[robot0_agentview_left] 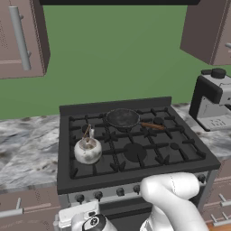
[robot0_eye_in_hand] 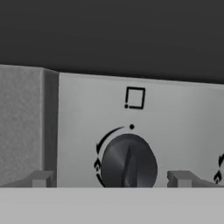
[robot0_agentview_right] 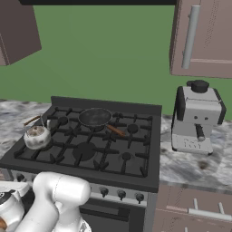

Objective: Pick the kettle from the counter and place it on a stove burner. Then turn the burner on.

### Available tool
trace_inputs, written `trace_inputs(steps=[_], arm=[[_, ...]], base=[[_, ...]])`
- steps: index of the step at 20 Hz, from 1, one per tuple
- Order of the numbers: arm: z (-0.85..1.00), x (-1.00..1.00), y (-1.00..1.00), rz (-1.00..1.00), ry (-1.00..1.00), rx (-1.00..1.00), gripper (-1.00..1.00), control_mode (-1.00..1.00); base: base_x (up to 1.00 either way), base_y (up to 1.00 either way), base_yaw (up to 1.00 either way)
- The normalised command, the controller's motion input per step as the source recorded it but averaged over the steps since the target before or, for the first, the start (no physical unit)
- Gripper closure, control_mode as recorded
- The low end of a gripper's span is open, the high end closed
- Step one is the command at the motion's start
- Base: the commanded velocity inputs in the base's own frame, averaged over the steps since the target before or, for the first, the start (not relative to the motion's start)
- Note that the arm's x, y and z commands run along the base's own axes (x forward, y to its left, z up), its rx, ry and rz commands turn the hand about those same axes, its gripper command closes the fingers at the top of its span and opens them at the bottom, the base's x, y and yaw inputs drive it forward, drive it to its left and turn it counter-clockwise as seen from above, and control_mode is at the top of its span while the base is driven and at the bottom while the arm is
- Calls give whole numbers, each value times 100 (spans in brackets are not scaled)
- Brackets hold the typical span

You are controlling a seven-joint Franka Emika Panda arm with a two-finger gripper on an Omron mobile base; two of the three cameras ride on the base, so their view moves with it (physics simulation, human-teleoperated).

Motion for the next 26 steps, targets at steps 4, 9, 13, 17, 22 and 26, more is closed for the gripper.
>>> trace_inputs(steps=[4, 9, 13, 17, 22, 26], arm=[[0, -9, -14, 0, -4, 0, -100, -100], [0, -16, -4, 0, -6, 0, -100, -100], [0, 0, 0, 0, 0, 0, -100, -100], [1, 7, 0, 0, 0, 0, -100, -100], [1, 15, 0, 0, 0, 0, -100, -100], [0, 15, 0, 0, 0, 0, -100, -100]], base=[[0, 0, 0], [0, 0, 0], [0, 0, 0], [0, 0, 0], [0, 0, 0], [0, 0, 0]])
